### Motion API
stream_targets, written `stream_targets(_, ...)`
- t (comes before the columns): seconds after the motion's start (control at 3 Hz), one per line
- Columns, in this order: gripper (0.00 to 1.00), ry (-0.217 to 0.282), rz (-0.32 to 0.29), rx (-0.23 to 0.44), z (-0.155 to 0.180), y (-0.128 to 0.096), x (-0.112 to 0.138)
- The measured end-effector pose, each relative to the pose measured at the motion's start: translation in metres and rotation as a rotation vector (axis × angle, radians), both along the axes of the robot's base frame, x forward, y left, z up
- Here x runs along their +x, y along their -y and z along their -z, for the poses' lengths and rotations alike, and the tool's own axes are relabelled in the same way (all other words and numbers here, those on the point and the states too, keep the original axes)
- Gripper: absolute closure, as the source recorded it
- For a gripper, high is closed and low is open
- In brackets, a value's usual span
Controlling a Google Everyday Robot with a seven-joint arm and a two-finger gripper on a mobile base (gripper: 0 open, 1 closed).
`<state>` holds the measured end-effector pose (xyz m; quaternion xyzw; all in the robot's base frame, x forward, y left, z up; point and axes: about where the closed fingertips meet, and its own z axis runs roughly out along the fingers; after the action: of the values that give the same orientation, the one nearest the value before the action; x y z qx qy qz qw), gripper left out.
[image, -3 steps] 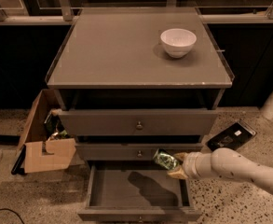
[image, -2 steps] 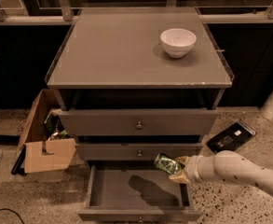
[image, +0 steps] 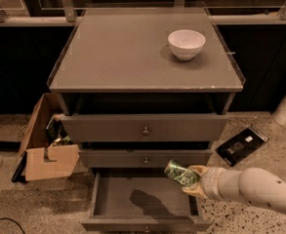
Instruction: Pick green can from bottom drawer and place on counter
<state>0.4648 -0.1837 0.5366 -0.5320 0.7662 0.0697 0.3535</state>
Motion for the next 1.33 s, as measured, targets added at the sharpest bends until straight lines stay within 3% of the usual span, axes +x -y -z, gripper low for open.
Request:
stream_targets(0.67,1.00,0.154,-0.044,0.005,-0.105,-0.016,-0.006)
stream_targets(1.0,1.00,0.154,-0.044,0.005,-0.106,-0.016,-0.006)
stream_targets(1.33,1.00,0.195,-0.060,-0.007,-0.127,-0.023,-0.005)
